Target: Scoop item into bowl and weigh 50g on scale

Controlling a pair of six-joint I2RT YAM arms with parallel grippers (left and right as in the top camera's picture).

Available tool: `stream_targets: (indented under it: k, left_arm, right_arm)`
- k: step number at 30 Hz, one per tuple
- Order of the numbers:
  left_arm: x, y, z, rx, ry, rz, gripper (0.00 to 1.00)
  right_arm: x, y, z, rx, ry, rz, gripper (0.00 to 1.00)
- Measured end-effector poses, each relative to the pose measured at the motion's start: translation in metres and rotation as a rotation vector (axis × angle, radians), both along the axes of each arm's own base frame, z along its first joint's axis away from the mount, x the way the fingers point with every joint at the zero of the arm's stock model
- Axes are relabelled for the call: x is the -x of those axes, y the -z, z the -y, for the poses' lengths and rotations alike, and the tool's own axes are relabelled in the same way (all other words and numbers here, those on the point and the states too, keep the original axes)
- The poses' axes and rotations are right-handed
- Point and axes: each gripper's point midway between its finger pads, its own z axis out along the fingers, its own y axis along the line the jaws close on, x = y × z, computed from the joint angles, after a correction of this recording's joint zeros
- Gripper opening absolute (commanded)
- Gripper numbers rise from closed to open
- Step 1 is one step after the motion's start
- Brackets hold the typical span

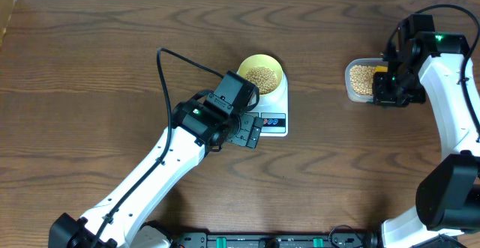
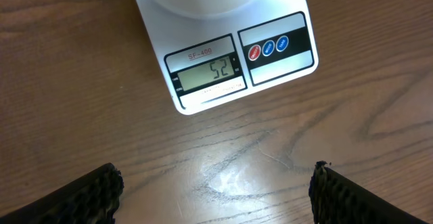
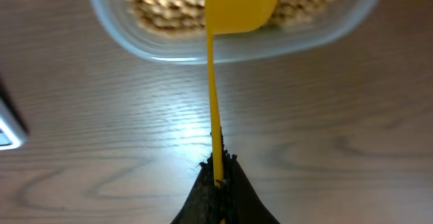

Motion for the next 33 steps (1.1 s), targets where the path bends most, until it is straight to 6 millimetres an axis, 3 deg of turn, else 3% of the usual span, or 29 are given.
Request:
stream_targets:
  k: [15, 26, 33]
  left_arm:
    - [0.000, 0.000, 0.000, -0.003, -0.001, 0.002, 0.91]
    - [0.000, 0.000, -0.001, -0.003, -0.001, 0.002, 0.91]
    - [0.000, 0.000, -0.001, -0.003, -0.001, 0.002, 0.91]
  right_arm:
    - [0.002, -0.002, 0.014, 0.084, 0.033, -0.008, 0.01]
    - [-0.017, -0.046, 0.012, 0.094, 0.032, 0.087, 0.01]
    - [-0.010, -0.052, 0.004, 0.109, 0.009, 0.060, 0.01]
